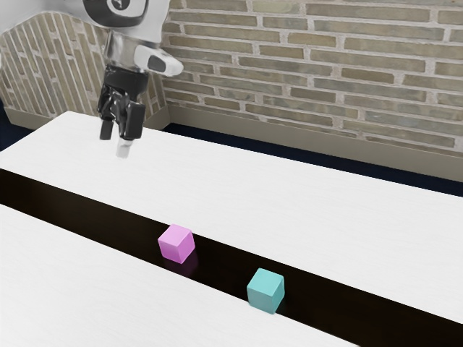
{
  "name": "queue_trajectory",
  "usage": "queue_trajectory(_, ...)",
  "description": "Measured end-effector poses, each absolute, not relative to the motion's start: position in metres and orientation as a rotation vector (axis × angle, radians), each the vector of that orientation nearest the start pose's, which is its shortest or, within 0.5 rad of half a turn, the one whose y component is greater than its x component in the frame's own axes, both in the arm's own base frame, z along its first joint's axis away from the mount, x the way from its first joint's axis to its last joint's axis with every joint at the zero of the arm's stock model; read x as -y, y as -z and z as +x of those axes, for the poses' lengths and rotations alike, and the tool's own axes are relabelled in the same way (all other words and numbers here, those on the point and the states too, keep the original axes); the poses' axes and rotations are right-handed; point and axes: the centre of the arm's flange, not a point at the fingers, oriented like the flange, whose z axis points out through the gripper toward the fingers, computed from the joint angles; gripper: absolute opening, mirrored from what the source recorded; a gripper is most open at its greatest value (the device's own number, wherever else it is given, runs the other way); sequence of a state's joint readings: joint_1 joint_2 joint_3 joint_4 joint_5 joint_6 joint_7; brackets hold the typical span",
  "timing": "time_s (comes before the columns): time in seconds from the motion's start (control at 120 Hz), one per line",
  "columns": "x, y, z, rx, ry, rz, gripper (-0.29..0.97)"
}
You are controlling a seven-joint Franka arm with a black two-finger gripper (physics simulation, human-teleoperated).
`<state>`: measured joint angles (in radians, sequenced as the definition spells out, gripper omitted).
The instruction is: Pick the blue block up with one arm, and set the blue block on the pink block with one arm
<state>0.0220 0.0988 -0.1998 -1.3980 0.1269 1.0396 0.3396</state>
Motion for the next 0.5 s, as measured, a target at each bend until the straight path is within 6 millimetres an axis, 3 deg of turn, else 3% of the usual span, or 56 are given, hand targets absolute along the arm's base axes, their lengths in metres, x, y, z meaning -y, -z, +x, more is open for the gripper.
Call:
queue_trajectory(0.092, 0.061, -0.622, 0.537, -0.806, -0.497, -2.923, 0.68)
queue_trajectory(0.183, 0.069, -0.615, 0.550, -0.947, -0.403, -2.900, 0.68)
queue_trajectory(0.283, 0.096, -0.582, 0.568, -1.199, -0.393, -2.875, 0.68)
queue_trajectory(0.392, 0.126, -0.530, 0.569, -1.497, -0.391, -2.816, 0.68)
queue_trajectory(0.5, 0.156, -0.497, 0.572, -1.761, -0.273, -2.722, 0.68)
